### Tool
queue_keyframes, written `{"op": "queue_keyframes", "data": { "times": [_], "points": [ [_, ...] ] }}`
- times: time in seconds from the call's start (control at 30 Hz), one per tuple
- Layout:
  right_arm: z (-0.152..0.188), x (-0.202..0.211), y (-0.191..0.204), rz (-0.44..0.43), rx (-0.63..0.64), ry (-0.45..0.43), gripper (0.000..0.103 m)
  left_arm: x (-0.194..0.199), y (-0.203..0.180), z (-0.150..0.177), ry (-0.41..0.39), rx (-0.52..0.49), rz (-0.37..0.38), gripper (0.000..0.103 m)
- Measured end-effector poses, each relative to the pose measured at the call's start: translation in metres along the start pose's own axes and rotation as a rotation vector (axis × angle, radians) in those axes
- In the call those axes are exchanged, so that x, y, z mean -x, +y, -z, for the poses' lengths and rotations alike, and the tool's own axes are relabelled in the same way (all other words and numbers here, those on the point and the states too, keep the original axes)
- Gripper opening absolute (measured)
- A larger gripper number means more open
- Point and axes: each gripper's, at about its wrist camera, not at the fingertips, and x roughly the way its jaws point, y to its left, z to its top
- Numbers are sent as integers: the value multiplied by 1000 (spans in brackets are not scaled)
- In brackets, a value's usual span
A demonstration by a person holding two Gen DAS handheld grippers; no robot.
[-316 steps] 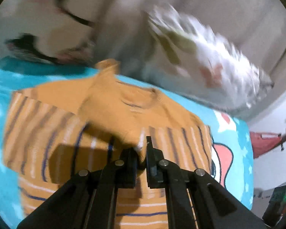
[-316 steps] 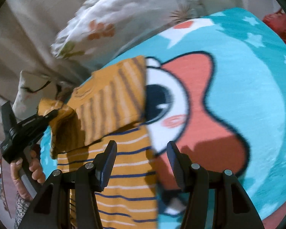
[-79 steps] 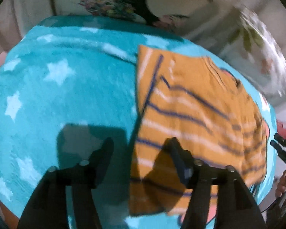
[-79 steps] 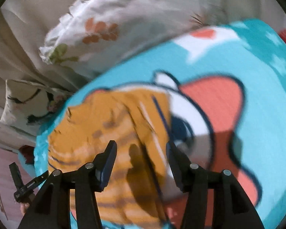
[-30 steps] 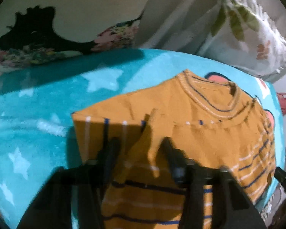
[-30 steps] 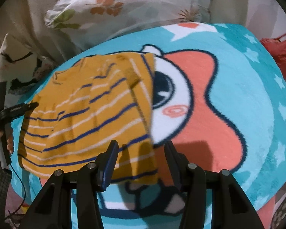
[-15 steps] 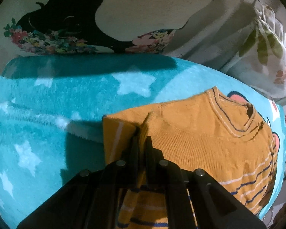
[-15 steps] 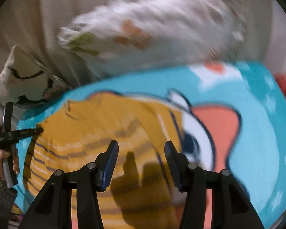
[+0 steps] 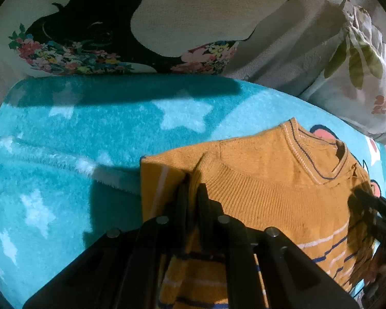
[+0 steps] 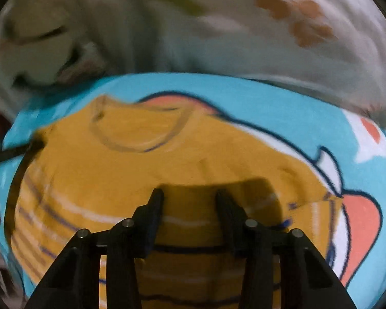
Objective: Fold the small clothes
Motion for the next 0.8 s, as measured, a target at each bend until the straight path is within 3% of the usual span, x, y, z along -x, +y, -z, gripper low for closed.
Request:
{"op": "queue_keyframes", "data": {
  "times": [0.07, 0.13, 0.23, 0.3, 0.4, 0.53, 0.8],
  "points": [
    [-3, 0, -12, 10, -49, -7, 42, 0, 0, 1, -3, 2, -4, 10],
    [-6, 0, -20, 77, -64, -14, 29, 1, 1, 1, 0, 11, 4, 12],
    [-8, 9, -39, 22, -136, -20, 29, 7, 12, 2, 11, 63, 48, 18],
    [-7, 27, -45, 56, -149, -53, 31, 18, 22, 4, 7, 106, 53, 24],
    [-1, 53, -45, 70, -148, -91, 33, 39, 36, 11, -27, 158, 34, 30],
    [21, 77, -33, 15, -141, -106, 33, 63, 41, 28, -54, 191, 58, 37],
    [70, 58, -24, -5, -167, -46, 33, 56, 13, 75, -5, 80, 60, 44]
  ]
}}
